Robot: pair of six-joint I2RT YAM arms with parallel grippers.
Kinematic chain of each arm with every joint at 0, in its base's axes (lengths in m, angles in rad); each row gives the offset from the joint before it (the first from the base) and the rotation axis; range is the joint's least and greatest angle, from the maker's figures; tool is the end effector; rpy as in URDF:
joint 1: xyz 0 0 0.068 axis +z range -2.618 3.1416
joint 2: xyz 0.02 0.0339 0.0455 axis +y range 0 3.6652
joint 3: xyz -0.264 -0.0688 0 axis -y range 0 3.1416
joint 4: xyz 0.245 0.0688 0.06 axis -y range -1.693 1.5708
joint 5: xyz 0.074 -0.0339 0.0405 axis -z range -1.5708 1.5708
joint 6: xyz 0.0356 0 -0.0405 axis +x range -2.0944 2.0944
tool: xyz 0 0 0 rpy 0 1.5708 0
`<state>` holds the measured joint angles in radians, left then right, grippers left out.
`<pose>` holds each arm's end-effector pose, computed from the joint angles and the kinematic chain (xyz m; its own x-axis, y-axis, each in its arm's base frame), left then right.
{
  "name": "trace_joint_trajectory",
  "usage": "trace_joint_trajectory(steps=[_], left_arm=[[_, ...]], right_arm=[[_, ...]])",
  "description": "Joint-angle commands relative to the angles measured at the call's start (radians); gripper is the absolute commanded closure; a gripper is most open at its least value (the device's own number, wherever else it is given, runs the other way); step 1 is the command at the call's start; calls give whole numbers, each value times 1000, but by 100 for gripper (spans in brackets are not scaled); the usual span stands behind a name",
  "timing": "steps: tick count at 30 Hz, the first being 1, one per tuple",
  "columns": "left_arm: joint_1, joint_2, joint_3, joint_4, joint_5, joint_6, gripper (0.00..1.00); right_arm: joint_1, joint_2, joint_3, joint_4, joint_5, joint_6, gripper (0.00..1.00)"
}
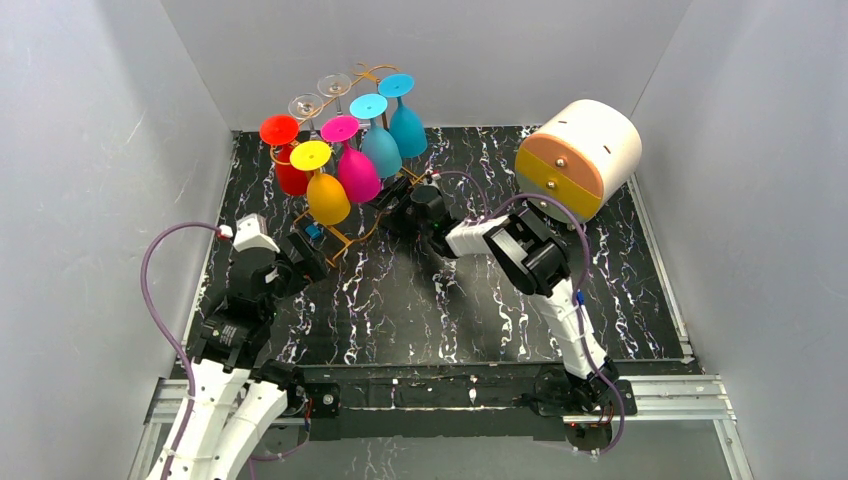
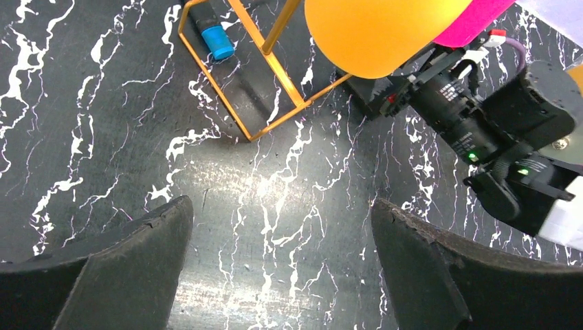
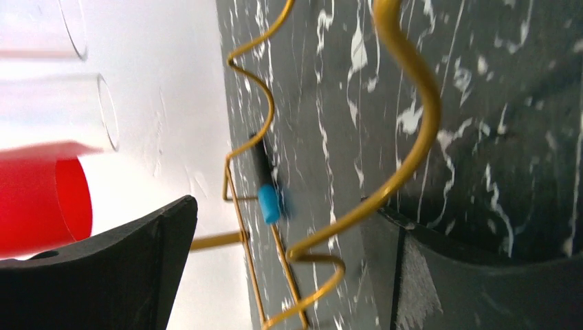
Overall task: Take the wine glass off the wine glass rack
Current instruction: Adjust the wine rack at the center of the board.
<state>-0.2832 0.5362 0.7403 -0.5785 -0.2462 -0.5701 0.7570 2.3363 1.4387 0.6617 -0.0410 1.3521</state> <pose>0.1194 -0.0257 0.3171 -0.3243 -0.4508 -0.8316 -0.1447 0.8925 -0.4273 0.3691 0.3507 0.1241 -0.7350 0.6474 -0.2016 0.0107 0.3083 0.9512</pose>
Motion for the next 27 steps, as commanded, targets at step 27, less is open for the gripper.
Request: trace_joint_trajectory(steps=[27], left_arm=[[2,111,61,19,-108,76,2]], right_arm=[[-77,61,56,87,116,-94,8]])
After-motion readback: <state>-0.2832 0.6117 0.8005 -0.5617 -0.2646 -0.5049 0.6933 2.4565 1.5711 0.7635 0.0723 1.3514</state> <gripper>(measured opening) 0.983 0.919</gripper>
